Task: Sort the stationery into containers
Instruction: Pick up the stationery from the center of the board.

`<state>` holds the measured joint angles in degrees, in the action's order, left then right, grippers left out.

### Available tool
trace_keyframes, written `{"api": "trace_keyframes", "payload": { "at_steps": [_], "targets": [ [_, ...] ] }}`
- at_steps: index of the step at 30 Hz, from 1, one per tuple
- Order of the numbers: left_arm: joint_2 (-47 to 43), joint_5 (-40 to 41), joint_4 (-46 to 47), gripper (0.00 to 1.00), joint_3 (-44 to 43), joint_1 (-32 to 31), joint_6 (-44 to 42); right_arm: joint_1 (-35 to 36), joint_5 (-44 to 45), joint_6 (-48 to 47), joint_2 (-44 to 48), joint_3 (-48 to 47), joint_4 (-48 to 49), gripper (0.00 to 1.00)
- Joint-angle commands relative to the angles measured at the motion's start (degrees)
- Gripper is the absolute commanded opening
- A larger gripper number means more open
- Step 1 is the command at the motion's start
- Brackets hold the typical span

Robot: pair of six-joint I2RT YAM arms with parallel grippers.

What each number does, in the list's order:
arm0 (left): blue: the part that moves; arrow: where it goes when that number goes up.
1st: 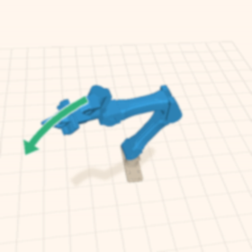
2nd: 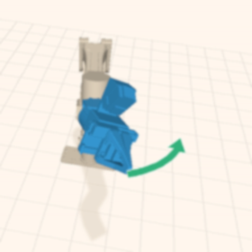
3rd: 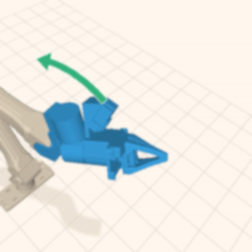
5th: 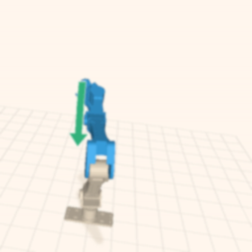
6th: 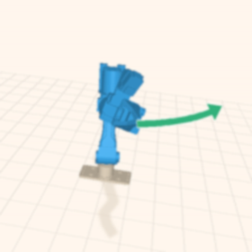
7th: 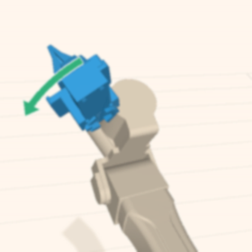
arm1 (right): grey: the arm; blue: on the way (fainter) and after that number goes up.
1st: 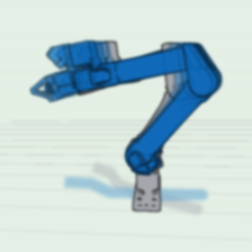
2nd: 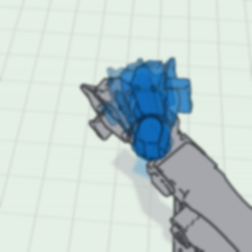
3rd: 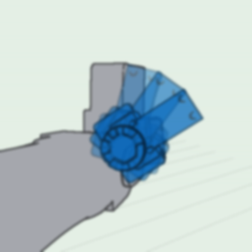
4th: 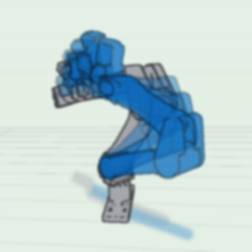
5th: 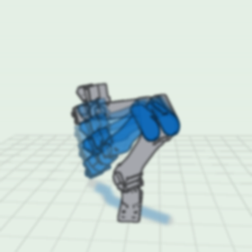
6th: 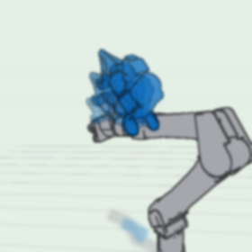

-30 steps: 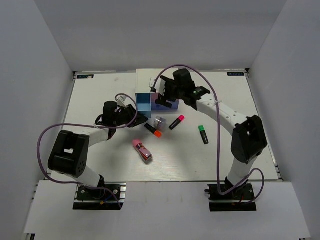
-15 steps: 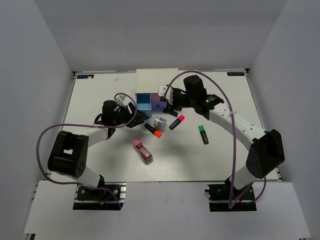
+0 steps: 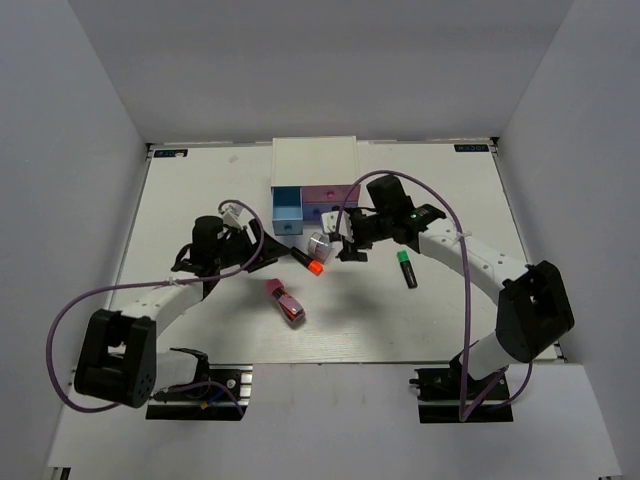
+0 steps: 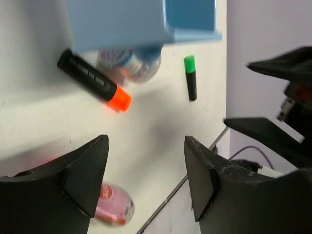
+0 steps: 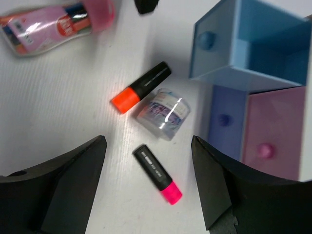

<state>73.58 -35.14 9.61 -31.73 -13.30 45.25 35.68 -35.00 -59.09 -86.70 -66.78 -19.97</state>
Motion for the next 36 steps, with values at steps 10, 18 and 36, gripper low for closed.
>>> {"api": "trace_keyframes", "payload": {
  "at_steps": [10, 18, 36],
  "targets": [
    [-22.9, 6.6, -15.7, 0.75, 8.2, 0.2, -2.7, 0.4, 1.1, -22.9, -9.7, -4.4, -1.0, 0.84],
    [-27.9, 8.6, -19.6, 0.75, 10.6, 0.2, -2.7, 0.8, 2.8, -30.0, -15.4, -7.1, -1.0, 0.9],
    [-30.1, 8.6, -19.1, 0.75, 14.8, 0.2, -1.1, 2.7, 5.7, -36.4, -21.8, -8.6, 2.7, 0.9]
  ]
}}
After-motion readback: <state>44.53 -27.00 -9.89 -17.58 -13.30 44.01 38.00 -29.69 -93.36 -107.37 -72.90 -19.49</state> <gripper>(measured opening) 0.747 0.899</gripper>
